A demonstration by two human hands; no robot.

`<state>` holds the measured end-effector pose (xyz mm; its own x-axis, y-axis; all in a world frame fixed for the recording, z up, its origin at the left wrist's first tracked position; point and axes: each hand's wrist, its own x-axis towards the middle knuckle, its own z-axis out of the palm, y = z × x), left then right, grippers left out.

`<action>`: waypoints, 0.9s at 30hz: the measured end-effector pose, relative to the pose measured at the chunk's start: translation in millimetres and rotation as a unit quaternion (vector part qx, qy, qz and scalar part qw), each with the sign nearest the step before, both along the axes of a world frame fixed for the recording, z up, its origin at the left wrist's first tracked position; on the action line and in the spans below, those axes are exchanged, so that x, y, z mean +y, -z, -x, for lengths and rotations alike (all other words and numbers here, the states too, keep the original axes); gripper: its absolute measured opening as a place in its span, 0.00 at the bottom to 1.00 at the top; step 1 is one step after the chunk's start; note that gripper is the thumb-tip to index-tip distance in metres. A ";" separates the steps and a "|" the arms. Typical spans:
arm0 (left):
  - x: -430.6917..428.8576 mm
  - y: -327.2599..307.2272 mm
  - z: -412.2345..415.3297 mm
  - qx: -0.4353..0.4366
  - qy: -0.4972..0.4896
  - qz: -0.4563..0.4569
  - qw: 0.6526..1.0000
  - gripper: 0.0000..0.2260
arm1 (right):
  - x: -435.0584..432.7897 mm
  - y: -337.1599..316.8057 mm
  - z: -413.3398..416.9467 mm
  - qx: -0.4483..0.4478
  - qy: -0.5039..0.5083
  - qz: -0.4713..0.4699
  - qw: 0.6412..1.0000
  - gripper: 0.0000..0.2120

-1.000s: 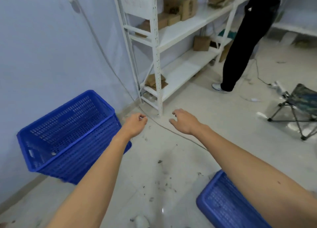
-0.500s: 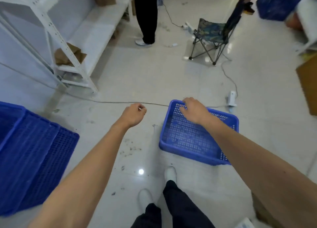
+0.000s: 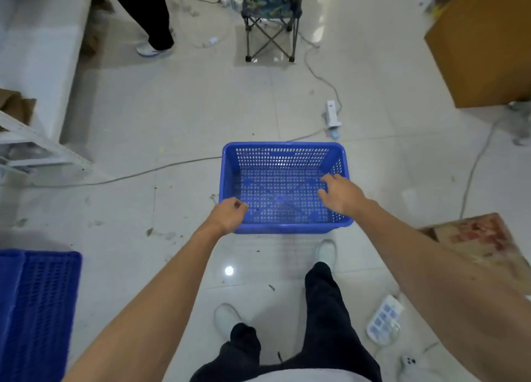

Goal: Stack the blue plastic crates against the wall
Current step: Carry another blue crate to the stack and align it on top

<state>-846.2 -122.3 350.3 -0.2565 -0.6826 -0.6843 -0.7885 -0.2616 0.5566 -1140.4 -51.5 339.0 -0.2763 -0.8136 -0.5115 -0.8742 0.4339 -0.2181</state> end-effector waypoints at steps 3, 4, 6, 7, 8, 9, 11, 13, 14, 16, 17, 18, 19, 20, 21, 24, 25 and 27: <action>2.7 33.4 53.6 -0.009 -0.012 -0.053 0.999 0.15 | -18.6 34.4 51.5 -0.004 -0.024 -0.019 1.000 0.24; 2.2 44.9 71.8 -0.004 -0.031 -0.073 0.997 0.15 | -30.3 45.7 68.1 -0.009 -0.036 -0.027 0.999 0.24; -0.4 69.0 108.2 0.022 -0.096 -0.120 0.988 0.15 | -57.8 71.0 98.6 -0.019 -0.058 -0.036 0.997 0.24; -2.0 84.4 124.8 0.034 -0.138 -0.140 0.980 0.14 | -72.2 85.2 113.2 -0.022 -0.069 -0.035 0.997 0.24; -2.7 102.2 140.0 0.040 -0.180 -0.158 0.970 0.13 | -85.7 100.5 126.9 -0.022 -0.081 -0.030 0.996 0.23; -3.2 122.2 153.7 0.040 -0.218 -0.174 0.960 0.11 | -97.8 117.1 140.4 -0.020 -0.091 -0.022 0.995 0.22; -0.6 167.4 175.7 0.028 -0.271 -0.198 0.942 0.09 | -117.0 153.1 163.2 -0.014 -0.112 -0.008 0.994 0.21; 2.5 216.1 192.4 0.008 -0.281 -0.192 0.940 0.10 | -134.2 191.3 180.7 -0.013 -0.134 -0.002 0.991 0.21; 2.6 238.2 199.4 0.000 -0.275 -0.186 0.943 0.11 | -142.6 209.1 187.1 -0.012 -0.146 -0.003 0.989 0.21; 1.3 275.4 213.6 -0.004 -0.265 -0.199 0.943 0.12 | -157.2 242.5 196.2 -0.014 -0.166 -0.008 0.986 0.21; 1.7 294.5 218.2 -0.005 -0.263 -0.218 0.940 0.14 | -163.8 260.0 200.0 -0.016 -0.172 -0.008 0.985 0.21; 3.5 314.9 220.1 -0.014 -0.259 -0.235 0.937 0.18 | -170.4 279.2 203.5 -0.018 -0.174 -0.003 0.984 0.21; 4.7 334.3 219.7 -0.033 -0.251 -0.250 0.935 0.23 | -177.2 298.4 206.4 -0.016 -0.173 0.002 0.985 0.21; 6.3 351.7 218.4 -0.057 -0.235 -0.264 0.934 0.29 | -183.2 315.5 209.2 -0.013 -0.166 0.004 0.986 0.21; 10.1 366.6 216.0 -0.083 -0.216 -0.277 0.932 0.33 | -188.5 330.9 210.8 -0.014 -0.155 -0.001 0.988 0.22; 26.2 401.3 208.1 -0.136 -0.197 -0.294 0.925 0.35 | -197.8 367.5 209.7 -0.015 -0.147 -0.006 0.989 0.23; 31.0 413.4 205.3 -0.138 -0.231 -0.288 0.919 0.34 | -200.3 377.3 208.2 -0.014 -0.157 0.009 0.987 0.23; 38.0 433.1 199.8 -0.091 -0.338 -0.296 0.889 0.29 | -208.3 390.6 203.5 -0.012 -0.176 0.056 0.983 0.23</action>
